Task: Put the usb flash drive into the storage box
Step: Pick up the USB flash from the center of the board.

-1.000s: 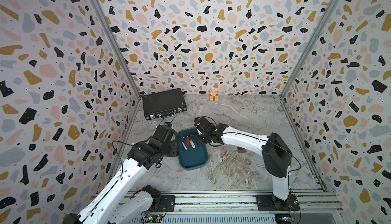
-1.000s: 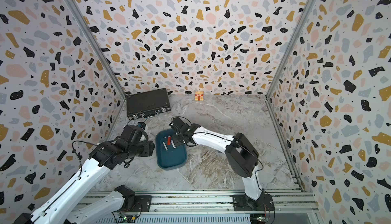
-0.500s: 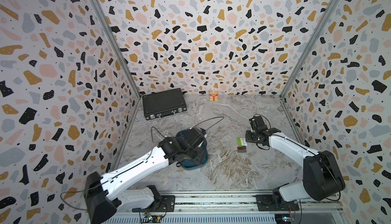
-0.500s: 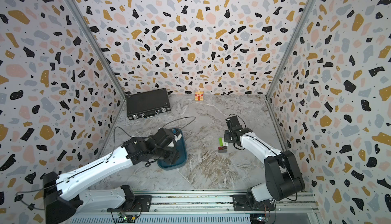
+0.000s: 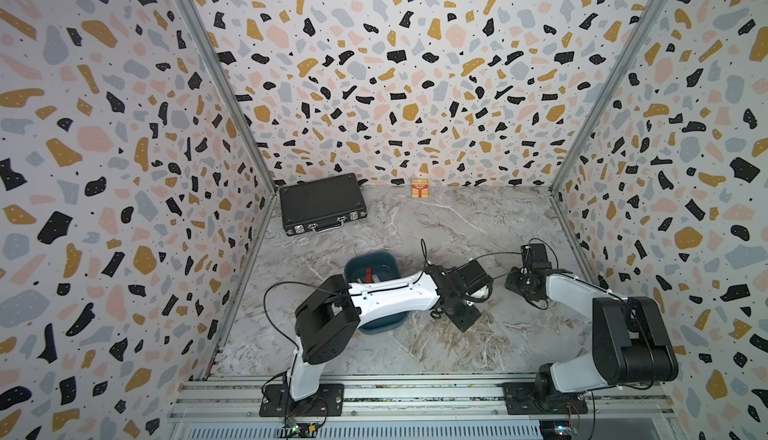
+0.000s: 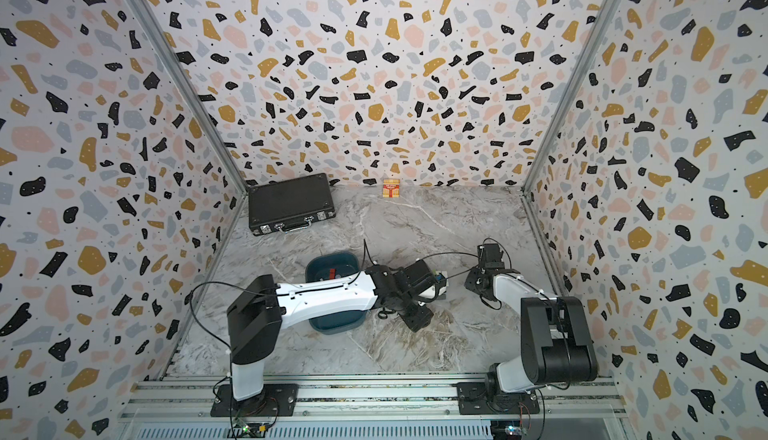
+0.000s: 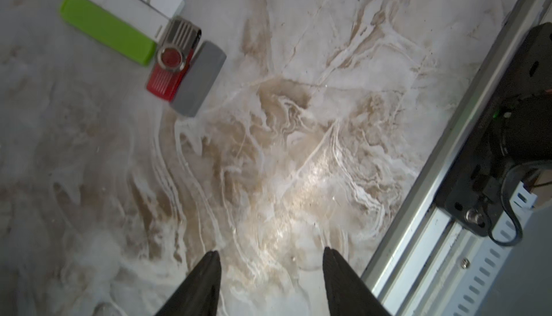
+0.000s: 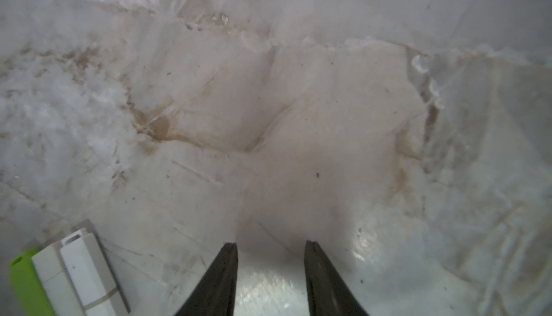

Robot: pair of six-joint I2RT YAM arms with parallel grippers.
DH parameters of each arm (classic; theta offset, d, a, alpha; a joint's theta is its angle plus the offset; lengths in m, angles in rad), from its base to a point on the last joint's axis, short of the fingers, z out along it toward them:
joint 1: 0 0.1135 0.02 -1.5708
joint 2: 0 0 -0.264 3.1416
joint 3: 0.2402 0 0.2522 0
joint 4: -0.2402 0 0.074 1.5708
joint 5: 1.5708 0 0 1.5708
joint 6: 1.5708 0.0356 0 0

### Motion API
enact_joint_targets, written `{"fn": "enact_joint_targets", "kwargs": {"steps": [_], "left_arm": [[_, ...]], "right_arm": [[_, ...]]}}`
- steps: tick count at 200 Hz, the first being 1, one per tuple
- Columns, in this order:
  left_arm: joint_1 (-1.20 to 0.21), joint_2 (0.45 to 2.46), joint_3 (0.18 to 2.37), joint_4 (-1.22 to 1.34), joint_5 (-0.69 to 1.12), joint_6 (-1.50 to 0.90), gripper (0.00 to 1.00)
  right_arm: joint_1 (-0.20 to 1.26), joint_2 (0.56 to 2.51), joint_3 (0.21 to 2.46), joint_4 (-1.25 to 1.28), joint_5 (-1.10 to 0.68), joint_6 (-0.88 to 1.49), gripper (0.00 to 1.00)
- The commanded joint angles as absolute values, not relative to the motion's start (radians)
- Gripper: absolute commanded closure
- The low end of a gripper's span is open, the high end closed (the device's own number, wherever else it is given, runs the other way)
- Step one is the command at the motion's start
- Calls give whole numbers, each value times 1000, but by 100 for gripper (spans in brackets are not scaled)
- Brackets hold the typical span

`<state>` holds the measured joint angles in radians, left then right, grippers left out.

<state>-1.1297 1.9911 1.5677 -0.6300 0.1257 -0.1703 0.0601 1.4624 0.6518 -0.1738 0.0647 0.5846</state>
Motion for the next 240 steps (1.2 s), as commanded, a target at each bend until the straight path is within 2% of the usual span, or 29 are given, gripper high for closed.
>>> {"fn": "enact_joint_targets", "kwargs": {"steps": [1, 29, 110, 240], "left_arm": [[-1132, 2079, 1671, -681, 113, -92, 42], [-1132, 2173, 1756, -707, 93, -71, 43], [-1111, 2276, 1854, -709, -2, -45, 44], [-1070, 2376, 1948, -749, 32, -14, 44]], "right_arm": [[54, 1452, 625, -140, 72, 608, 58], [52, 1431, 590, -92, 62, 617, 58], [52, 1436, 574, -52, 39, 624, 58], [51, 1450, 575, -51, 16, 621, 58]]}}
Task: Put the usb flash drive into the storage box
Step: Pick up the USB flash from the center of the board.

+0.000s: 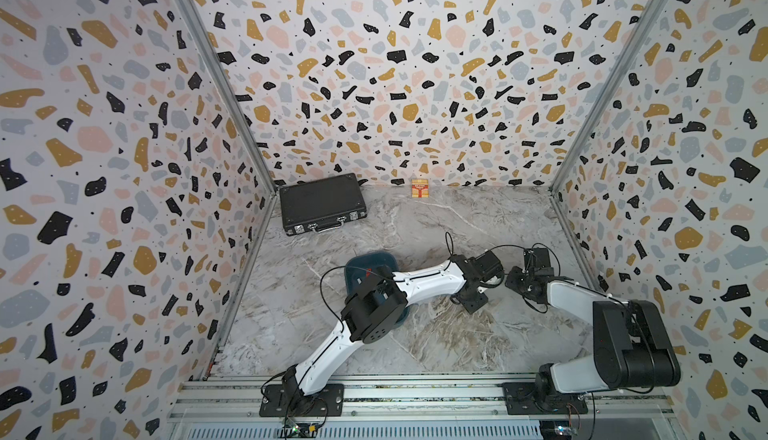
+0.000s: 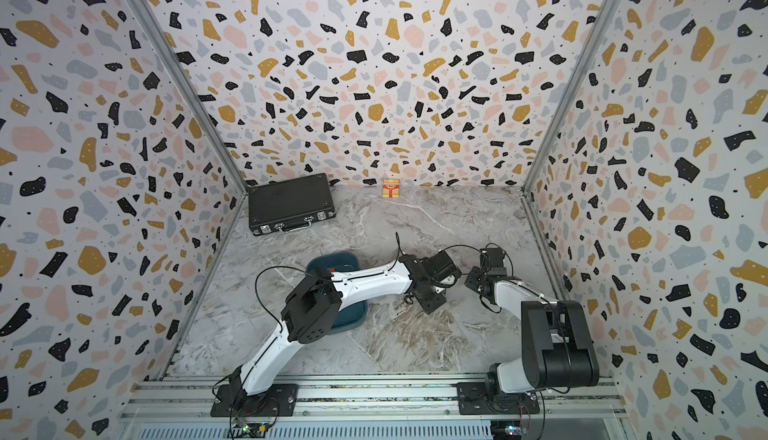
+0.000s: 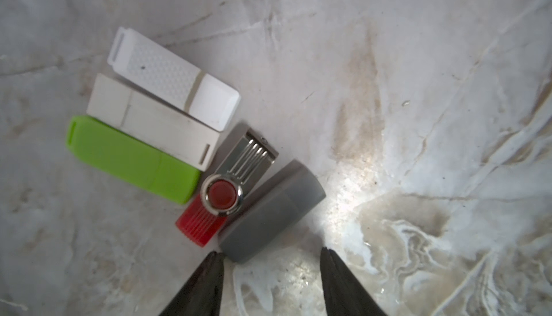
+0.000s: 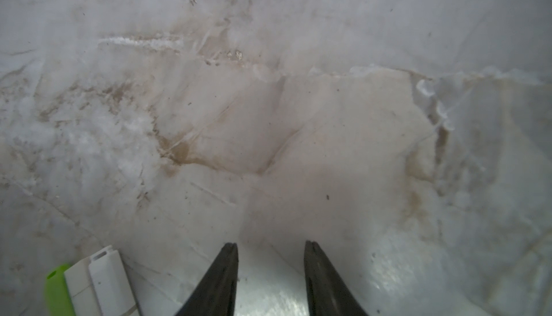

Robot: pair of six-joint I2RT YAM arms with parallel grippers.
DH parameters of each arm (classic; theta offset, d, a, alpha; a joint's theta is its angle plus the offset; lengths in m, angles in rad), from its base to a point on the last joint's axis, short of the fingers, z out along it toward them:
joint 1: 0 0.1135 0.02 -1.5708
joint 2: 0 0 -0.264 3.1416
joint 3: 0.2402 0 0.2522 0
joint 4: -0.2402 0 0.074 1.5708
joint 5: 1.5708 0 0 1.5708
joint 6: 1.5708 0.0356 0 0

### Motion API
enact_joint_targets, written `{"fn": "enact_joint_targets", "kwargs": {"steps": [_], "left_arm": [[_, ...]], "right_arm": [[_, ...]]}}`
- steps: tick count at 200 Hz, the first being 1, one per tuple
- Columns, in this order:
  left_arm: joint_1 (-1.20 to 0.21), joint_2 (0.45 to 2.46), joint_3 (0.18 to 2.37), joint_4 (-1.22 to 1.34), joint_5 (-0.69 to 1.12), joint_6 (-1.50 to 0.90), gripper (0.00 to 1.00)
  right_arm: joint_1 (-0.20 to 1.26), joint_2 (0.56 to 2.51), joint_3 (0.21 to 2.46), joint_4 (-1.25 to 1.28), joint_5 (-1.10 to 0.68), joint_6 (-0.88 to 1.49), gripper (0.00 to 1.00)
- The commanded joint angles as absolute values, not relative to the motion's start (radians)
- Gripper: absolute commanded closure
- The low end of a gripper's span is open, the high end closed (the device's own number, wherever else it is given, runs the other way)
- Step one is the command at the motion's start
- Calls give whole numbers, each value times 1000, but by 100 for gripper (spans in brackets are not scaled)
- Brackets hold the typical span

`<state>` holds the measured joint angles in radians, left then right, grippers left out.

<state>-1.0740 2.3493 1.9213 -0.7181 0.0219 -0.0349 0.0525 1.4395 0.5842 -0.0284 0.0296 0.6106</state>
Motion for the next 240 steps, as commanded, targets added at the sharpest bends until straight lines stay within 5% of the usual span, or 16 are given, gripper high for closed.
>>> {"fn": "enact_joint_targets", "kwargs": {"steps": [1, 240], "left_arm": [[-1070, 2377, 1949, -749, 32, -14, 44], [-1071, 2479, 2130, -808, 62, 49, 41]], "right_arm": [[52, 1452, 575, -52, 15, 620, 58], [52, 1468, 584, -22, -5, 616, 58]]}}
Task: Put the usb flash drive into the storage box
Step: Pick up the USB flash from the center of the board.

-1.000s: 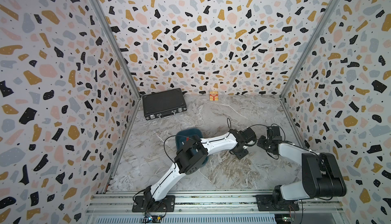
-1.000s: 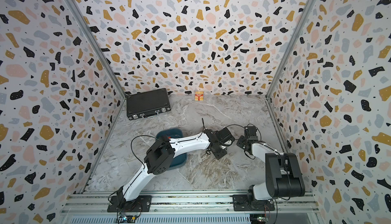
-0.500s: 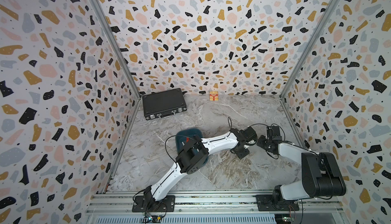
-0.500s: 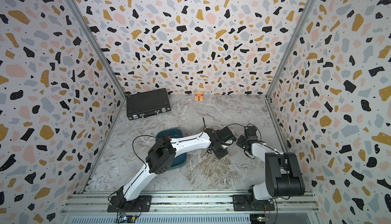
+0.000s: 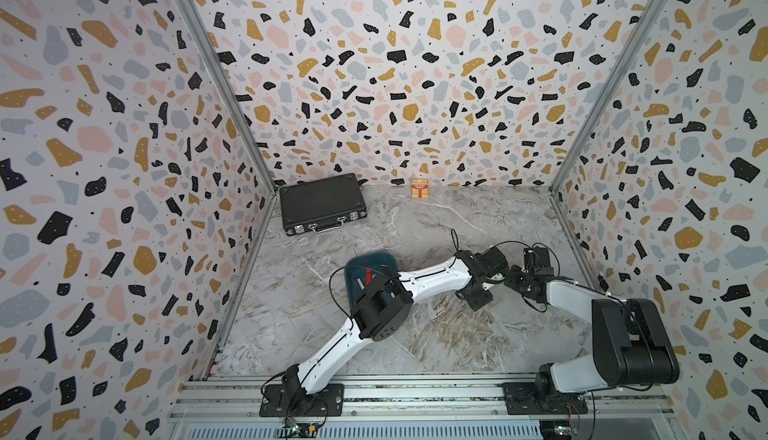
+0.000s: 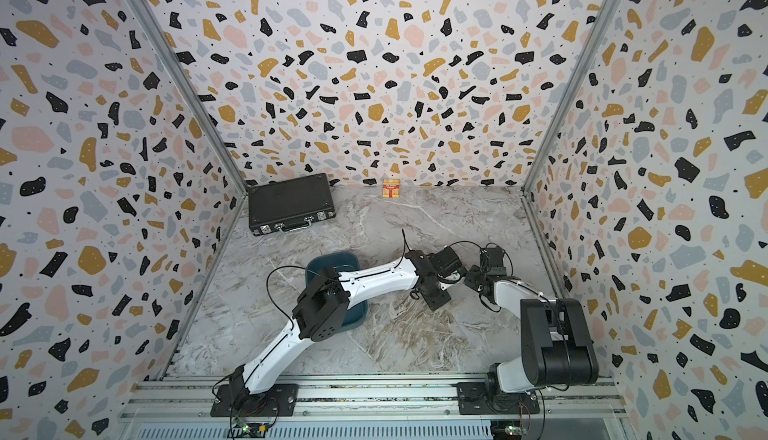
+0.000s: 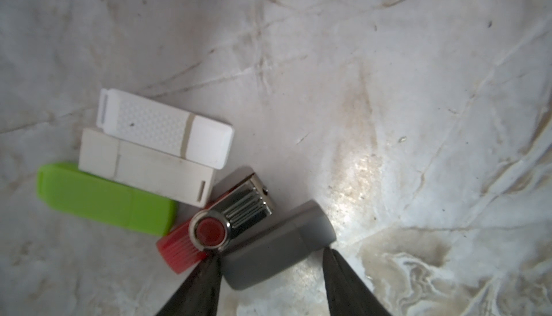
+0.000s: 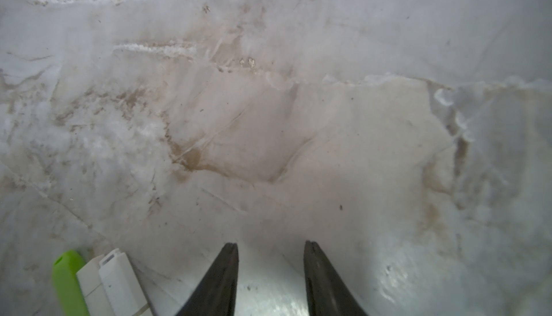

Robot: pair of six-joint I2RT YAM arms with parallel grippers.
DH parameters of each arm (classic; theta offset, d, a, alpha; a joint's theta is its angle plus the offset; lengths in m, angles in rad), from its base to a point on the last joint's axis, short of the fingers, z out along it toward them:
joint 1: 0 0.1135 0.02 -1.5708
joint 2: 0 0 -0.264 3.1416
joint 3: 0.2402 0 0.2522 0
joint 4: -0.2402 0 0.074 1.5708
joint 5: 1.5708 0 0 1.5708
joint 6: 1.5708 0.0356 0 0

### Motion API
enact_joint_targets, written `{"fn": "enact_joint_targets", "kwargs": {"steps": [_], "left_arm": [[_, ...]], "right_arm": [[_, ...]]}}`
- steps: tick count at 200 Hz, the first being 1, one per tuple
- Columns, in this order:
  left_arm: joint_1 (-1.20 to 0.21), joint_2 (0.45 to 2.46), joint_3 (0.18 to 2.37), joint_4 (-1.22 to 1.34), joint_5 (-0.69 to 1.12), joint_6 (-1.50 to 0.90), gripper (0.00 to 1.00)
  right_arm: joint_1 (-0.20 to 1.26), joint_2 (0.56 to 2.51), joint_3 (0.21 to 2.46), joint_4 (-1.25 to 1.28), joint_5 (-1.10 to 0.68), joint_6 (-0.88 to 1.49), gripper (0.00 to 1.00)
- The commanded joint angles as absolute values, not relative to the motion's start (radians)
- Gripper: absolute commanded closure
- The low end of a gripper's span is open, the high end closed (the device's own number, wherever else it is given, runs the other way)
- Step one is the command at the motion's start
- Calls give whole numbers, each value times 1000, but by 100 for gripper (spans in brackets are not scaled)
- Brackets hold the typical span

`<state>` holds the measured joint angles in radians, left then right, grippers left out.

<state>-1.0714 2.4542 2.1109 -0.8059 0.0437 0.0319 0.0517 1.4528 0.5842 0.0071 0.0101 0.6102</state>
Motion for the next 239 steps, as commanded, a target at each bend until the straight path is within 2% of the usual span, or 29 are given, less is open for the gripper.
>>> {"fn": "enact_joint_targets", "kwargs": {"steps": [1, 56, 135, 160, 181, 214, 239], "left_arm": [[-1071, 2479, 2129, -808, 63, 49, 41], [-1079, 2450, 2048, -778, 100, 61, 47], [-1106, 2410, 1949, -755, 91, 60, 67], [-1117, 2403, 1934, -752, 85, 61, 69], [-1119, 2396, 1919, -741, 89, 58, 70], [-1121, 2409, 1945, -742, 85, 48, 61], [-1123, 2426, 1974, -742, 73, 39, 59]], "right_arm": [[52, 1468, 584, -21, -5, 616, 58], [52, 1472, 588, -25, -6, 616, 59], [52, 1478, 592, -26, -11, 616, 59], [52, 1478, 593, -26, -11, 616, 59], [51, 1480, 594, -28, -12, 616, 59], [52, 1482, 595, -29, -14, 614, 59], [51, 1484, 597, -29, -15, 615, 59]]}}
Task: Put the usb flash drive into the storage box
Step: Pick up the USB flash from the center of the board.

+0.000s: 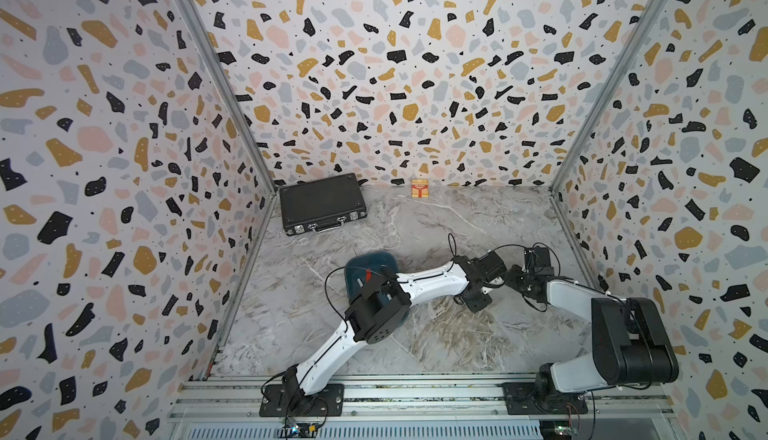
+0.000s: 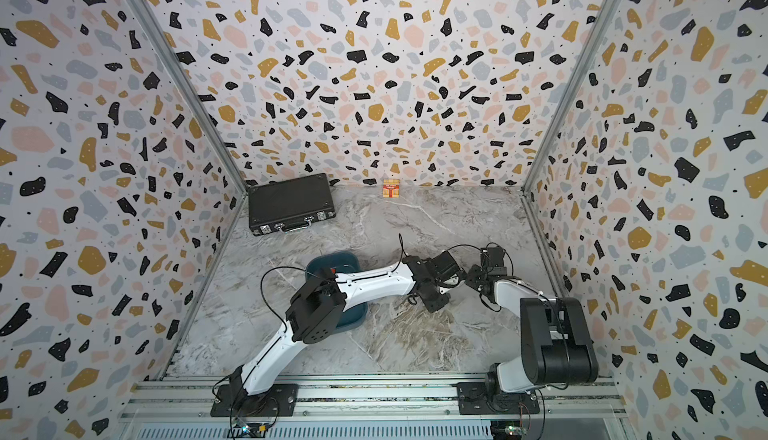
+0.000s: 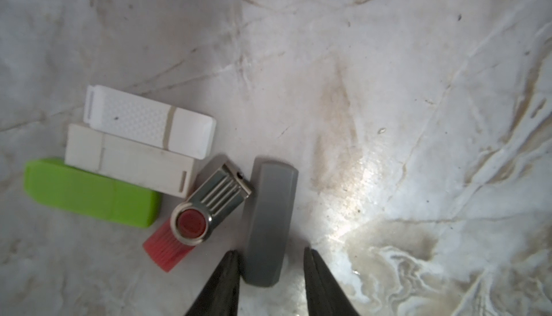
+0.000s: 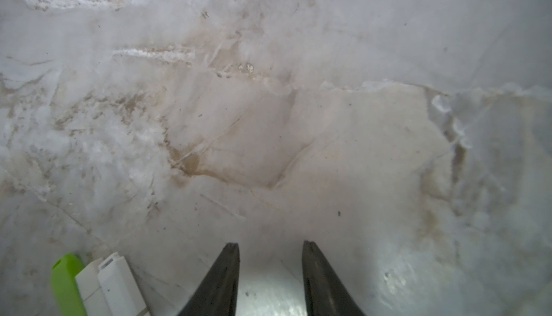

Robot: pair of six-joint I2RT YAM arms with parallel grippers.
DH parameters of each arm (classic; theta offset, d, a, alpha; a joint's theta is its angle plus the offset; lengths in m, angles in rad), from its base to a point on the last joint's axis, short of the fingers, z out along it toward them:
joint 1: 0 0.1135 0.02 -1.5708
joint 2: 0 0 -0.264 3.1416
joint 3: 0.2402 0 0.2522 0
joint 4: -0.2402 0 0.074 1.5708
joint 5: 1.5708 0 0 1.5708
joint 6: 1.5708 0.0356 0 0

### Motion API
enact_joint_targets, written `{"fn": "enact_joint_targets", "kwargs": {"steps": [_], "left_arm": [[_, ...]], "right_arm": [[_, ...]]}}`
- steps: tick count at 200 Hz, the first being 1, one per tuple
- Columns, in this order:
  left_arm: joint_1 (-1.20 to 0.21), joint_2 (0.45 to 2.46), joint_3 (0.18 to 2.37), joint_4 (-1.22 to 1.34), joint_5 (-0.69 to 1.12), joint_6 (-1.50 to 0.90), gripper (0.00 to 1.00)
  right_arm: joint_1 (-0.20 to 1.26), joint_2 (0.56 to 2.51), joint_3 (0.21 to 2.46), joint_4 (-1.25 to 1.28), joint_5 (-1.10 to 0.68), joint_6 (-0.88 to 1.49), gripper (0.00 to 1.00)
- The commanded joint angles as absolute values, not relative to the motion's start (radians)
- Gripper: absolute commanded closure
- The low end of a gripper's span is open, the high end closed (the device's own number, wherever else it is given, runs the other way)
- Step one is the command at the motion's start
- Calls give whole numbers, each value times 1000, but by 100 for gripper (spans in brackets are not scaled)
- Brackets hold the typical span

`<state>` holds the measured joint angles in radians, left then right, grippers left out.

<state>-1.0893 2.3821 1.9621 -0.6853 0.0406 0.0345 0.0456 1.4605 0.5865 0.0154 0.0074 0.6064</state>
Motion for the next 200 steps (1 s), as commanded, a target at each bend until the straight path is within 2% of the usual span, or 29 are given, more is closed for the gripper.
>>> {"fn": "enact_joint_targets", "kwargs": {"steps": [1, 87, 160, 200], "left_arm": [[-1123, 2428, 1975, -742, 72, 40, 59], [-1123, 2489, 2052, -734, 66, 40, 60], [-1123, 2446, 1984, -652, 73, 18, 62], [-1123, 2445, 1979, -640, 80, 20, 62]], "right_arm": [[52, 1484, 597, -29, -15, 614, 59], [52, 1486, 598, -29, -18, 613, 60], [36, 1414, 551, -22, 37, 643, 60], [-20, 1413, 531, -7, 0, 676, 60]]}}
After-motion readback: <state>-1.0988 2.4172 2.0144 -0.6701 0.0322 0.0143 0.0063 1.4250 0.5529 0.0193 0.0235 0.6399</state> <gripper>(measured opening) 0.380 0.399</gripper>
